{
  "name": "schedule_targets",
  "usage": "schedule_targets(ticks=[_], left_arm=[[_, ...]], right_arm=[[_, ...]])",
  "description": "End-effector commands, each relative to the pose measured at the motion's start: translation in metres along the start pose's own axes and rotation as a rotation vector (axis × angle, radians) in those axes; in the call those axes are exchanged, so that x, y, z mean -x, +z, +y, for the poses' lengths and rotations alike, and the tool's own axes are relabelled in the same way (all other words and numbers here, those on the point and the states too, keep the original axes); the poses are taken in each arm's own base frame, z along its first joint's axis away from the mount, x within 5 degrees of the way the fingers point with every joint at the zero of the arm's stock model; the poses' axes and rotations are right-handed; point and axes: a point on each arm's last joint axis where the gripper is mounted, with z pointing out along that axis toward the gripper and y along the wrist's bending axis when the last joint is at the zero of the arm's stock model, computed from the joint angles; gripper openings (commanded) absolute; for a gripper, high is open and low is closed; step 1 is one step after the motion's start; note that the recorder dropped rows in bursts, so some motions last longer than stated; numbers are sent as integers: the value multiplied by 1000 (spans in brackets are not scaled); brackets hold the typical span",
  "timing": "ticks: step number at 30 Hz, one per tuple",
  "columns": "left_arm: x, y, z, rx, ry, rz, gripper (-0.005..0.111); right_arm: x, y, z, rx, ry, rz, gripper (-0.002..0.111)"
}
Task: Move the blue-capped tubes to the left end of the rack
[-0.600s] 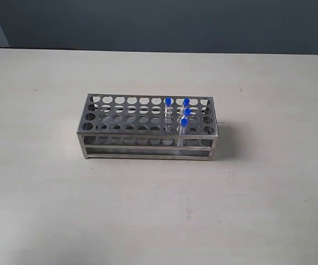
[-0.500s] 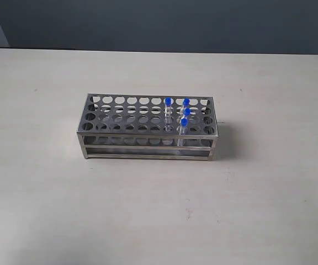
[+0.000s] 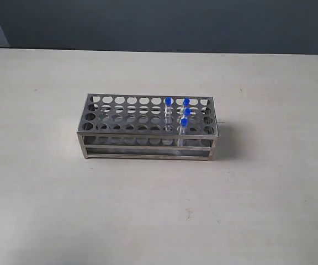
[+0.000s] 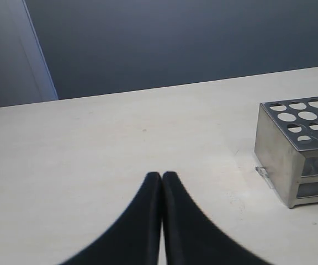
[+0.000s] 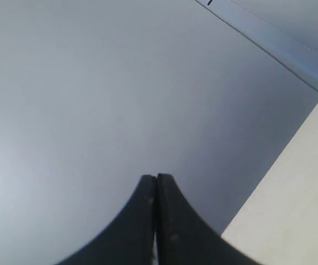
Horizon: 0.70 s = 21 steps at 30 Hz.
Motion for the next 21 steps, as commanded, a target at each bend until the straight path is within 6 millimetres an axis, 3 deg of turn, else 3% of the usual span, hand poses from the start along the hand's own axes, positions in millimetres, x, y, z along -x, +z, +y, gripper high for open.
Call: schedule_targets(ticks=[1,4,6,9,12,14,17,19,21], left_arm=[[3,0,0,-6,-3,-14,1],[3,0,0,-6,-3,-14,1],[3,0,0,-6,-3,-14,1],[3,0,0,-6,-3,-14,1],[3,0,0,-6,-3,-14,1],[3,0,0,-6,-3,-14,1],[3,0,0,-6,-3,-14,1],[3,0,0,-6,-3,-14,1],[3,0,0,-6,-3,-14,1]], right_arm=[[-8,-1,-3,-24,-4,78,0],[-5,-1,-2,-13,-48,48,0],[9,-1,13,57,-227,-62,0],[46,-6,65,243,-481,-306,0],[80,7,134,346,-759,-388,0],[100,34,176,367,-917,-382,0],[117,84,218,381,-1024,-338,0],[120,111,232,390,-1054,-294,0],[110,134,231,422,-1025,-202,0]])
